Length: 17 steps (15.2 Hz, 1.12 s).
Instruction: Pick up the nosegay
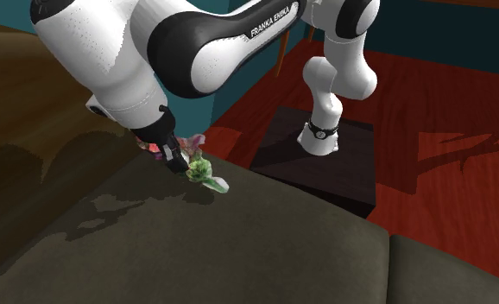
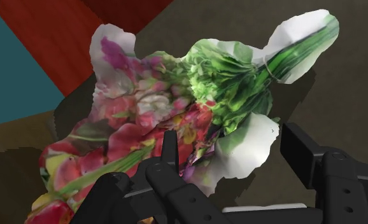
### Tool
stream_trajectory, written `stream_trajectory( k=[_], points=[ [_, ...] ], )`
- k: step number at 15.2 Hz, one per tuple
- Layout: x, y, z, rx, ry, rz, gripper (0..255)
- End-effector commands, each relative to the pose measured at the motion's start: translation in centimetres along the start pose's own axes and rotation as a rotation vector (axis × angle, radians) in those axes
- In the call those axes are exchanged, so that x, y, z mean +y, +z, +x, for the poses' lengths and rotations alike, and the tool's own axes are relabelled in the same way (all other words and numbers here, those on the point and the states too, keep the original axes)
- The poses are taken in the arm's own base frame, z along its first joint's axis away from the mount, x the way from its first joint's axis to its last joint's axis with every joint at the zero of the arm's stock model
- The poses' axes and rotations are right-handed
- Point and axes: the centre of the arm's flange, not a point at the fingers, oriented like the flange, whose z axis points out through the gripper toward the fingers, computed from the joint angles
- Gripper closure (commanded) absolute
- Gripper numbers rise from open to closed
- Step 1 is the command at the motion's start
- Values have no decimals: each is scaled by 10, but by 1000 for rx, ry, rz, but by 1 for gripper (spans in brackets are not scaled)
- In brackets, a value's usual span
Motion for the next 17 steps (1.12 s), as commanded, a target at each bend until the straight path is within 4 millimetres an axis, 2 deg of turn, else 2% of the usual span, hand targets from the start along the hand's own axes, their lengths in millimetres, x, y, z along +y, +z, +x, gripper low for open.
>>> stream_trajectory(
  k=[1,15,17],
  points=[
    [1,-4,-1,-2,0,-2,255],
    [14,-76,-14,-2,0,-2,255],
    [14,-77,-14,-2,0,-2,255]
  ],
)
